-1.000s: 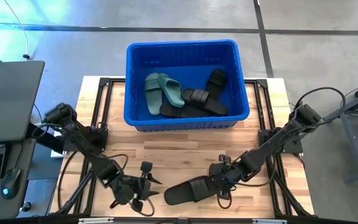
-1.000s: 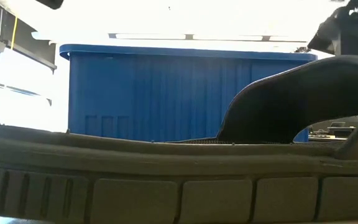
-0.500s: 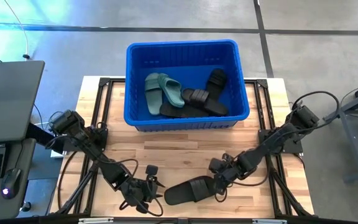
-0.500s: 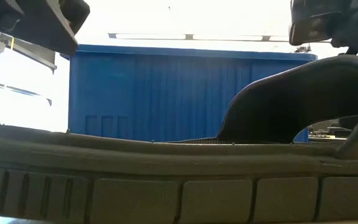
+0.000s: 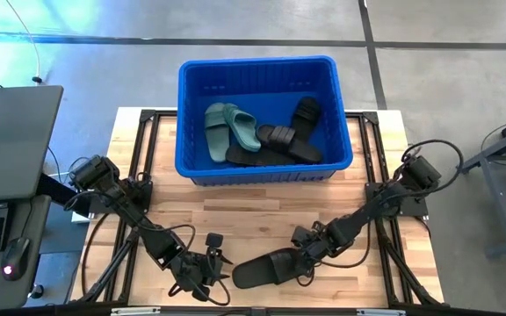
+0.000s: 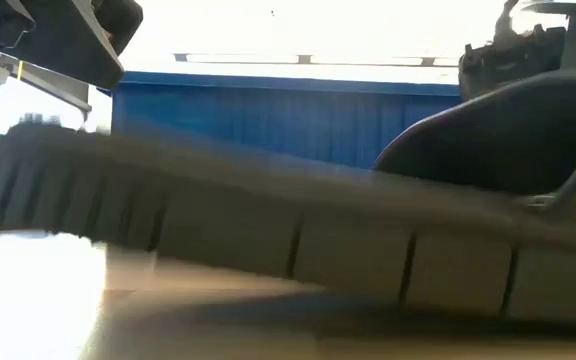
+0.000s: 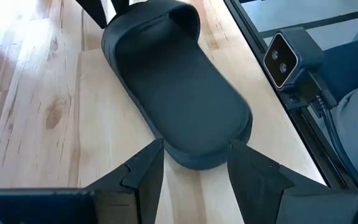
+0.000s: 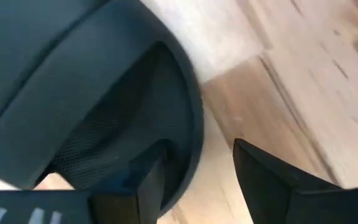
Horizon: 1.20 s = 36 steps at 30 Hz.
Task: Pick and place slides into bin
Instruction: Put the black slipper into the blue bin
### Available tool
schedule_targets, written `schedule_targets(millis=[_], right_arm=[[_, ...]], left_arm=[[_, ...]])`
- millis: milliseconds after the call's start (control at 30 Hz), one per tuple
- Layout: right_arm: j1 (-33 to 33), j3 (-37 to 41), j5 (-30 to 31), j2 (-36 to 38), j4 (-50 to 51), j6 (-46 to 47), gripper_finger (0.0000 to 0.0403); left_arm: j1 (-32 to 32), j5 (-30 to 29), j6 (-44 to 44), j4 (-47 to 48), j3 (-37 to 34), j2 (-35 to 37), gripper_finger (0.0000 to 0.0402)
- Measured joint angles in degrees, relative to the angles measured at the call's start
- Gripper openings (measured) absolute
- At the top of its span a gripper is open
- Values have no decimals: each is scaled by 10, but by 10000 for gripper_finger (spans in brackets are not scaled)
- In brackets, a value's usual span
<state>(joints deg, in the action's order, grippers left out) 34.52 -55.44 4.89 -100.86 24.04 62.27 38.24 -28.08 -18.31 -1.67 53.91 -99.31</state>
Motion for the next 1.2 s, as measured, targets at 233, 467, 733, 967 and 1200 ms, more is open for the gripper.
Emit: schedule_targets(millis=[233,467,733,967,1200], right_arm=[[0,0,-38,-1,-67,-12,128],[-1,0,-35,-1,-65,-28,48],[-1,0,1,-1,-81,-48,6],[-2,0,-4,17,-87,-49,3],[-2,0,36,74,-84,-69,1]], left_arm=[[0,0,1,0,0,0,161],[0,0,2,1,0,0,161],[0,0,2,2,0,0,161],[0,2,2,-2,0,0,161],[0,14,5,-13,4,2,161]])
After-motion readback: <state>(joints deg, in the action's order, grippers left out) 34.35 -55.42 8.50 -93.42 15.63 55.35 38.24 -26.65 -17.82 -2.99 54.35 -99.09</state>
